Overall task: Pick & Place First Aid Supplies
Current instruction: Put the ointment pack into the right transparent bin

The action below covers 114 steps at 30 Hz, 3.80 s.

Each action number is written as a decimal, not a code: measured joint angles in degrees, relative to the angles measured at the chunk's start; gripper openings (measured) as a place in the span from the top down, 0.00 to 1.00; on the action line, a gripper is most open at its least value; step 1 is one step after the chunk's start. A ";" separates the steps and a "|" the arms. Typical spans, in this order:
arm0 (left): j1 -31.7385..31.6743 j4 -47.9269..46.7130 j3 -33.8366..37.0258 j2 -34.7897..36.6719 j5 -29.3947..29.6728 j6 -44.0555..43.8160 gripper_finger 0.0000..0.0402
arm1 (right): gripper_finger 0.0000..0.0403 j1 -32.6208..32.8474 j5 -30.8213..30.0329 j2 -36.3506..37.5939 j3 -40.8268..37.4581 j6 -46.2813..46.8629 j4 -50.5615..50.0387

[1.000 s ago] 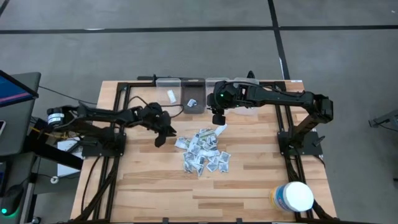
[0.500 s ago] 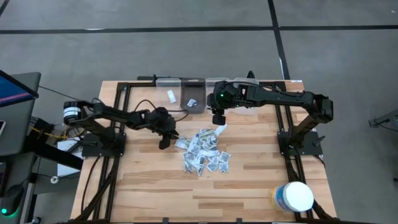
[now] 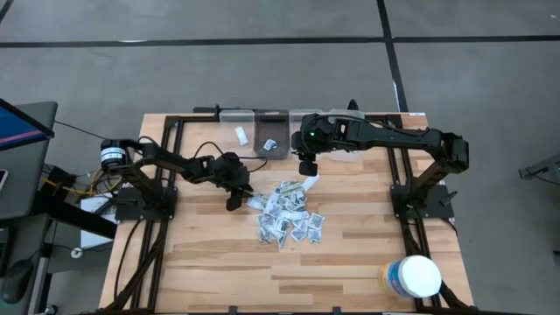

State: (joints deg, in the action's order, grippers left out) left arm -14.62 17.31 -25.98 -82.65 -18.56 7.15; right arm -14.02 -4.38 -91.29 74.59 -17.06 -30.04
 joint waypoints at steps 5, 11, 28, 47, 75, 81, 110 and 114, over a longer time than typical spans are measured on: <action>-0.10 -0.10 -0.02 -0.20 0.23 -0.06 0.78 | 0.70 -0.04 -0.09 -0.02 0.00 -0.02 0.01; -0.17 -0.40 -0.04 -0.27 0.85 -0.12 0.98 | 0.70 -0.04 -0.11 0.00 0.00 -0.02 0.02; -0.04 -1.36 0.13 7.81 3.66 2.06 0.99 | 0.70 -0.02 -0.11 -0.01 0.00 -0.02 0.04; -0.11 -2.30 0.07 16.01 9.38 3.58 0.99 | 0.70 0.00 5.77 -0.02 0.00 1.95 1.90; 0.03 -1.25 0.04 17.02 9.34 2.89 0.99 | 0.50 2.60 25.39 -11.66 0.02 15.52 12.62; 0.12 1.55 0.02 17.06 9.30 2.89 0.99 | 0.44 3.45 22.23 -13.35 -0.01 15.65 13.16; 0.12 14.21 0.02 17.06 9.98 2.89 0.98 | 0.46 3.50 20.68 -13.33 0.00 18.60 19.42; 0.12 14.24 0.02 17.06 9.98 2.89 0.98 | 0.46 3.39 20.66 -13.33 0.00 19.12 20.38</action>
State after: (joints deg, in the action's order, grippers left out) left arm -14.50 31.55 -25.96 -65.58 -8.58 10.04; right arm -10.63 16.28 -104.62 74.59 2.07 -9.66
